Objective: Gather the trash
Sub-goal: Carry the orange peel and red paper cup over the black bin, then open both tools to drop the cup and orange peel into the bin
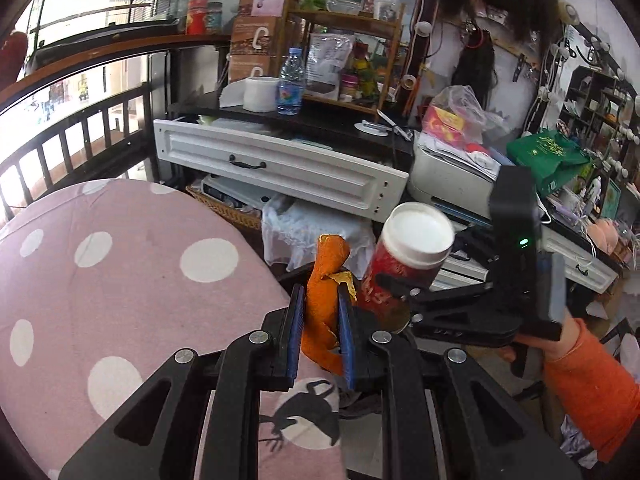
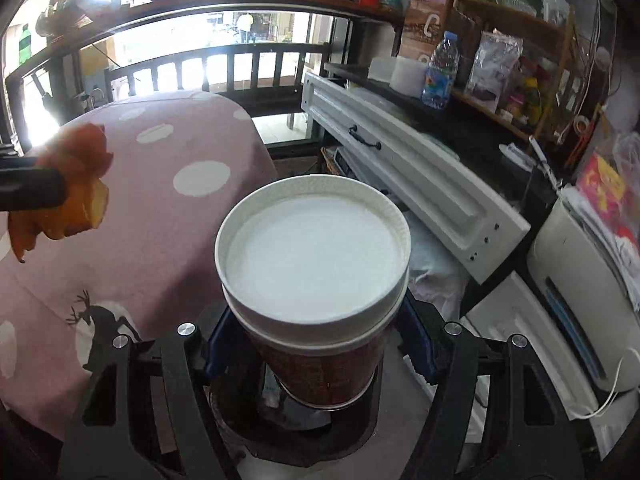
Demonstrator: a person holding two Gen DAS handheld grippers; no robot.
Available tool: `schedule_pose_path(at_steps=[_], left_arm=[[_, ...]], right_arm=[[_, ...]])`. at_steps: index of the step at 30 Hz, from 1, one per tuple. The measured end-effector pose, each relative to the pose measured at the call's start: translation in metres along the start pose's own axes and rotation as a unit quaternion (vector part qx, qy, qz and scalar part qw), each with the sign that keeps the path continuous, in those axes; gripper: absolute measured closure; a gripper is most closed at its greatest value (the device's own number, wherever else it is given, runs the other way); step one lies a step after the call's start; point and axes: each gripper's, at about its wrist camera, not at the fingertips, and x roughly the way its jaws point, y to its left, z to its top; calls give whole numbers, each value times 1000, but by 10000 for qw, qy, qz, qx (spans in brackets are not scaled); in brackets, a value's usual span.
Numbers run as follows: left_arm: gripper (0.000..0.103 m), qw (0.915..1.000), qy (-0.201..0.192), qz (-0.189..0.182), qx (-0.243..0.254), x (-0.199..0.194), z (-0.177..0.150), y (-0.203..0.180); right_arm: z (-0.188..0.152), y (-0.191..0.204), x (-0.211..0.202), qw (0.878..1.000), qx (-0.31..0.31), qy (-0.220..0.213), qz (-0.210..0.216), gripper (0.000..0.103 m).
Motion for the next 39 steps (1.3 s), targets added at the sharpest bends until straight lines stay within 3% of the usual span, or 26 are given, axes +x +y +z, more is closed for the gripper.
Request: schedule_pose_path(at_steps=[12, 15, 19, 25, 35, 36, 39], left_arm=[[86, 9987, 423, -275, 43, 30, -19, -38], [86, 9978, 581, -311, -27, 42, -25, -40], [86, 9956, 821, -412, -158, 62, -31, -43], [86, 9903, 1329, -354, -178, 113, -46, -57], [85, 9792, 2029, 31, 32, 187, -70, -72], [80, 9778, 2094, 53, 41, 192, -71, -73], [47, 9766, 2147, 111, 88, 196, -70, -74]], right_arm=[[-83, 0, 112, 9919, 902, 886, 80, 32], [-91, -6, 118, 9909, 1052, 827, -111, 24], [-96, -21, 100, 9901, 1168, 676, -393, 24], [-121, -44, 42, 9849, 1458, 436, -827, 24], [-176, -66, -48, 9702, 2145, 92, -1119, 19], [-180, -65, -54, 9690, 2191, 66, -1138, 19], [-190, -67, -69, 9640, 2319, -7, -1305, 19]])
